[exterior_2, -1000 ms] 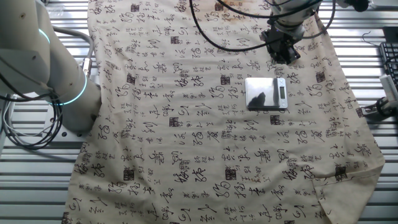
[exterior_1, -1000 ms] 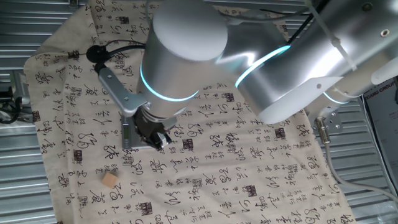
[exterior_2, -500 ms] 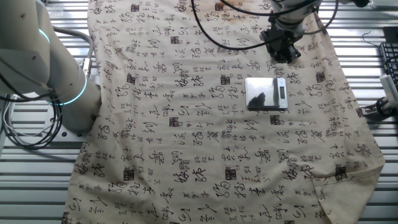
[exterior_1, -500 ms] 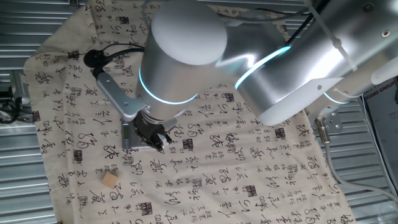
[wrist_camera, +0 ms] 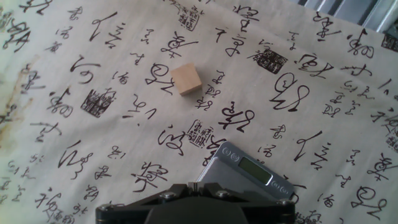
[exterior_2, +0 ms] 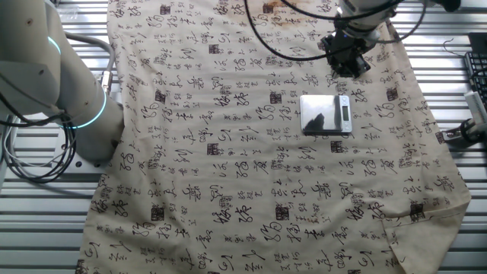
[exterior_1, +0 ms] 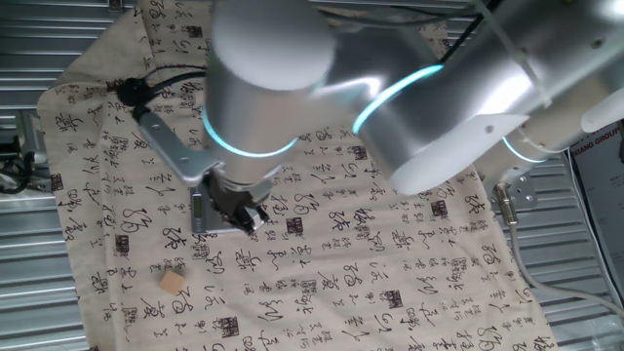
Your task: Place the block on the scale
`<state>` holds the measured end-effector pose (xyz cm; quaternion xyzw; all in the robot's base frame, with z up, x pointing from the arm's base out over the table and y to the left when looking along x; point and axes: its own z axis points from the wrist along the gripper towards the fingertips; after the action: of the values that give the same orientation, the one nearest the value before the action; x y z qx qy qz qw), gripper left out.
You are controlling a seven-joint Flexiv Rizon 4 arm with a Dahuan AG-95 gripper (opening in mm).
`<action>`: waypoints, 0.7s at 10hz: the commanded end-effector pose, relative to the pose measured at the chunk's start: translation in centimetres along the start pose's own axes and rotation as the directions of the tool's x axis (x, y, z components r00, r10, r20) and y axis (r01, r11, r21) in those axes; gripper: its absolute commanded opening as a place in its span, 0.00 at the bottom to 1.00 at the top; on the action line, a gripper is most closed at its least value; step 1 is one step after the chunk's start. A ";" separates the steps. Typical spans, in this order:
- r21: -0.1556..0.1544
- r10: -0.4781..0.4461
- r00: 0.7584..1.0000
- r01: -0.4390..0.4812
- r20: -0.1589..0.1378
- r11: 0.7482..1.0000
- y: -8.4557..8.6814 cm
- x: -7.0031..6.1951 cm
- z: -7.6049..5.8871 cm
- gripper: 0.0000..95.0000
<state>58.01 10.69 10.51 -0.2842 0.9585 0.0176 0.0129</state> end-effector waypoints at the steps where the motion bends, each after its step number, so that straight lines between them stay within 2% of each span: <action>1: 0.051 0.009 1.000 -0.009 -0.001 0.999 0.1 0.2 -0.1 0.00; 2: 0.079 0.022 1.000 -0.020 -0.016 0.997 0.1 0.2 -0.1 0.00; 7: 0.058 0.025 1.000 -0.025 0.000 0.998 0.1 0.2 -0.1 0.00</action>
<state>57.76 10.54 10.58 -0.2721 0.9620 -0.0100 0.0212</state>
